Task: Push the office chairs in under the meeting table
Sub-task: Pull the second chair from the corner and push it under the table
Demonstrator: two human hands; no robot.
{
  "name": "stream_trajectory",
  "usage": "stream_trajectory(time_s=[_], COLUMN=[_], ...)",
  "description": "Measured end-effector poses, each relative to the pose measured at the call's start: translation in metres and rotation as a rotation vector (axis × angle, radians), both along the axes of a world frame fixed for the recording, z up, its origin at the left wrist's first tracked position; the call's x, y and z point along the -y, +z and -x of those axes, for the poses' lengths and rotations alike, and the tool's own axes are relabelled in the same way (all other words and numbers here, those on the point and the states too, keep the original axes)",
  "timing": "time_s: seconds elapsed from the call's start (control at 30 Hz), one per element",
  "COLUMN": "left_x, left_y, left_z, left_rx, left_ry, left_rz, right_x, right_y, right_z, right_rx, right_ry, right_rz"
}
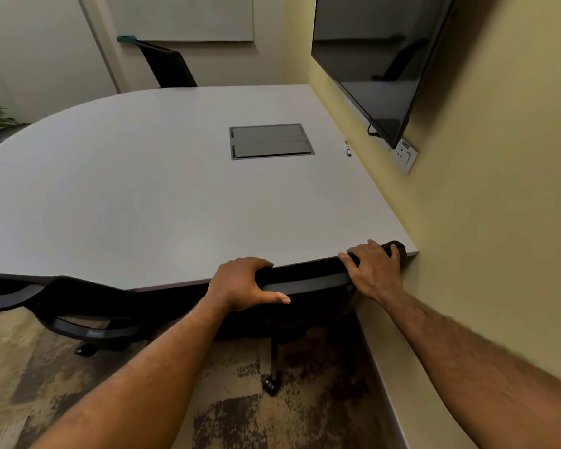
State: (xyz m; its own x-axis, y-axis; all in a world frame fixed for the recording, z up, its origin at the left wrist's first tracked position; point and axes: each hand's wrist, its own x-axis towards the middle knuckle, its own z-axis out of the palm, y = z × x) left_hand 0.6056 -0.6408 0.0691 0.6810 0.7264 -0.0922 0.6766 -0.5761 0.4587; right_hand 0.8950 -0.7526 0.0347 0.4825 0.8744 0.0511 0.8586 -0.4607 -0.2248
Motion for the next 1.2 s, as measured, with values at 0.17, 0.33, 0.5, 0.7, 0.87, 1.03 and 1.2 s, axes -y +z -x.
stream_trajectory(time_s=[0.17, 0.33, 0.5, 0.7, 0.87, 1.03, 1.2], left_x=[-0.007, -0.003, 0.003, 0.034, 0.062, 0.093, 0.108], left_y=[0.002, -0.003, -0.007, -0.021, -0.022, -0.034, -0.043], left_z=[0.001, 0.002, 0.005, 0.009, 0.013, 0.051, 0.110], left_rx=[0.006, 0.006, -0.001, -0.160, -0.192, -0.142, -0.195], left_ry=[-0.003, -0.013, -0.038, -0.034, 0.110, 0.097, 0.087], left_rz=[0.041, 0.055, -0.062, -0.237, -0.228, -0.208, -0.203], right_x=[-0.004, 0.000, 0.002, 0.017, 0.030, 0.025, 0.002], right_y=[0.002, 0.003, 0.006, 0.003, 0.001, 0.006, 0.012], right_z=[0.000, 0.002, 0.007, 0.024, 0.045, 0.077, 0.141], right_rx=[-0.014, -0.022, -0.034, -0.059, -0.009, -0.071, -0.101], right_ry=[-0.001, 0.012, 0.032, 0.058, 0.130, 0.222, 0.388], right_rz=[0.006, 0.042, 0.066, -0.011, -0.085, -0.114, -0.115])
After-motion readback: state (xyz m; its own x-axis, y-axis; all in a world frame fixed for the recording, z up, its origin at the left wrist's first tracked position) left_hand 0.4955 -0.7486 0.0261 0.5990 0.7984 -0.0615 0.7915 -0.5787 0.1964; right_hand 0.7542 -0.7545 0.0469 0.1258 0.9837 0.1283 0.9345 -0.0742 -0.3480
